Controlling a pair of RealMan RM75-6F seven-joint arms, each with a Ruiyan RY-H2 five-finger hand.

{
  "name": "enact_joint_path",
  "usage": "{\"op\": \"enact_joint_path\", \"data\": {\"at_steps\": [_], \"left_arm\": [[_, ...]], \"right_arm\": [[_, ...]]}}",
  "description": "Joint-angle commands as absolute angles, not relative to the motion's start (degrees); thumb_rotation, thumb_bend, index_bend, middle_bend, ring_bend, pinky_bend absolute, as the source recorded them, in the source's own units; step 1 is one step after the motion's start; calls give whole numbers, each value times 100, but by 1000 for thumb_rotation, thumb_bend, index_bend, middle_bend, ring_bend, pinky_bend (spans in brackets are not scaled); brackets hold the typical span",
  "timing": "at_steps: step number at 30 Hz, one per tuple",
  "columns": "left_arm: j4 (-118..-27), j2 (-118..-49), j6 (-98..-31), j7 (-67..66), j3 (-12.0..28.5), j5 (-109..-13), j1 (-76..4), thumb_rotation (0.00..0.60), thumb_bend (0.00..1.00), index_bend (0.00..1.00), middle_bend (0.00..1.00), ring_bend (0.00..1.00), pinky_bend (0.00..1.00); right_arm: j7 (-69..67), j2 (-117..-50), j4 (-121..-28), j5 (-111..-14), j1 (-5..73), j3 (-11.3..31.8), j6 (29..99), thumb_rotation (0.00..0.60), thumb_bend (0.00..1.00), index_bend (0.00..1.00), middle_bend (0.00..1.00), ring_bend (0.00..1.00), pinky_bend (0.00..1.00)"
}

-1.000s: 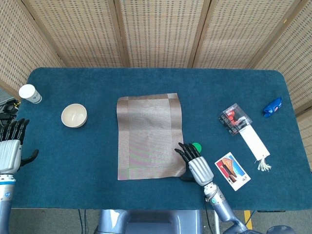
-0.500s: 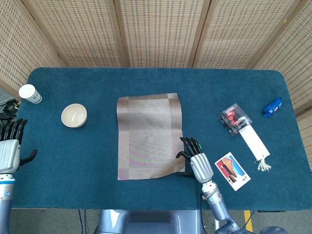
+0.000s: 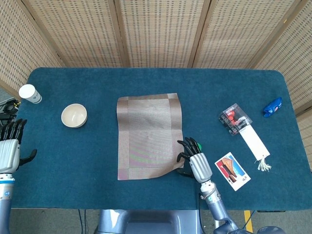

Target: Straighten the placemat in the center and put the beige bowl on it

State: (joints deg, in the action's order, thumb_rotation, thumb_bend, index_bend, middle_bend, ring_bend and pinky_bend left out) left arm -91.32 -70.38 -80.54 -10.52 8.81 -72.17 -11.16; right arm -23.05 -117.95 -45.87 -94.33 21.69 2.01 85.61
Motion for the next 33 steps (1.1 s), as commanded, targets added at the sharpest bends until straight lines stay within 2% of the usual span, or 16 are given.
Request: {"op": "enact_joint_path", "data": {"at_steps": [1, 13, 22, 33], "left_arm": [[-9134, -7037, -8052, -1049, 881, -7214, -1115, 600, 291, 0, 0, 0, 0], [-9125, -7058, -8049, -1051, 880, -7215, -1120, 600, 291, 0, 0, 0, 0], [-9113, -7063, -8038, -1053, 879, -7211, -1125, 600, 291, 0, 0, 0, 0], [-9195, -7030, -8138, -1065, 889, -7260, -1096, 600, 291, 0, 0, 0, 0]], "right_arm": [[-2304, -11798, -4588, -9430, 2166, 196, 8561, 600, 502, 615, 227, 31, 0], [-2245, -11770, -4618, -9433, 2145, 148, 8574, 600, 578, 642, 227, 33, 0], [-2182, -11683, -4755, -9476, 2099, 104, 8684, 600, 591, 667, 227, 36, 0], [-2080, -11284, -5049, -9628, 1761, -112, 9170, 600, 595, 676, 230, 37, 0]]}}
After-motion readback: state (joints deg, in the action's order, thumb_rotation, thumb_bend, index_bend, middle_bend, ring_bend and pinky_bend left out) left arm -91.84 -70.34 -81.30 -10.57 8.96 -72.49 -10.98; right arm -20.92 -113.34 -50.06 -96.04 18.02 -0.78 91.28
